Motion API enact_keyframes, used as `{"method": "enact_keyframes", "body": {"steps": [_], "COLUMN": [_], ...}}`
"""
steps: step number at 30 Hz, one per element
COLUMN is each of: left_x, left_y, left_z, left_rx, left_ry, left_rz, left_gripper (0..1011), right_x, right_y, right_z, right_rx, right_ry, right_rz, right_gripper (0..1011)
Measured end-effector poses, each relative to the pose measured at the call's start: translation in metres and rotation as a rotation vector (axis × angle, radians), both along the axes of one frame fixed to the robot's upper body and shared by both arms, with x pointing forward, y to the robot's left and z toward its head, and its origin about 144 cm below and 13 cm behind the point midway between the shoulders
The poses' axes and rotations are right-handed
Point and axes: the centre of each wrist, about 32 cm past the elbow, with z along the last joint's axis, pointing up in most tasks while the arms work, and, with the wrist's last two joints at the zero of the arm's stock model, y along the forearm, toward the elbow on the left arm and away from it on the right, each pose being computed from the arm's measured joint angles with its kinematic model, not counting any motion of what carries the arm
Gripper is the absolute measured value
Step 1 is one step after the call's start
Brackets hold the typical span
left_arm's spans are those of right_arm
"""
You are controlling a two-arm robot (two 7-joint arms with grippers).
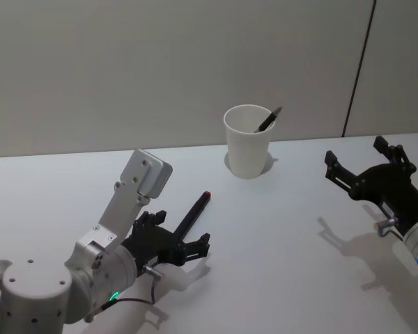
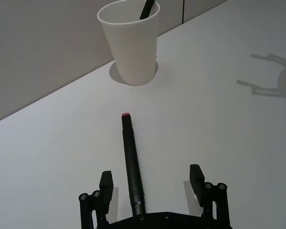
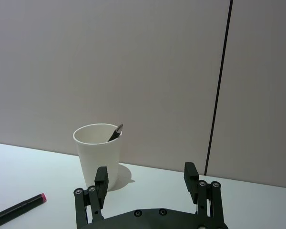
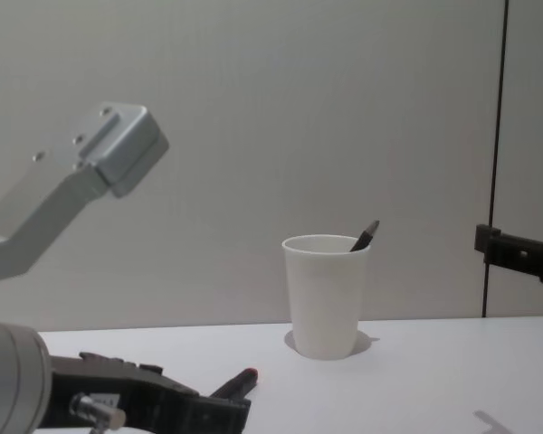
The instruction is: Place the pen into the pen holder.
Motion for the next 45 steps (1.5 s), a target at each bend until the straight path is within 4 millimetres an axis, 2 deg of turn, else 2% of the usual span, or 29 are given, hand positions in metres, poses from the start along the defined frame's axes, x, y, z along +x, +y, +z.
{"method": "enact_keyframes", "body": {"steps": [20,45], "left_x": [0.011,0.015], "left_y": [-0.009,-0.011], "left_z": [-0.007,-0.007], "left_rx": [0.017,0.0], "left_ry": [0.064,0.13], "left_rz": [0.065,0.096], "left_gripper": [1001,1001], "right_x": [0.0,0.0], "right_y": [0.0,0.0], "right_z": [0.0,0.0], "right_rx": [0.0,0.0], "right_ry": [0.0,0.0], "right_rz": [0.0,0.0], "right_gripper": [1002,1001]}}
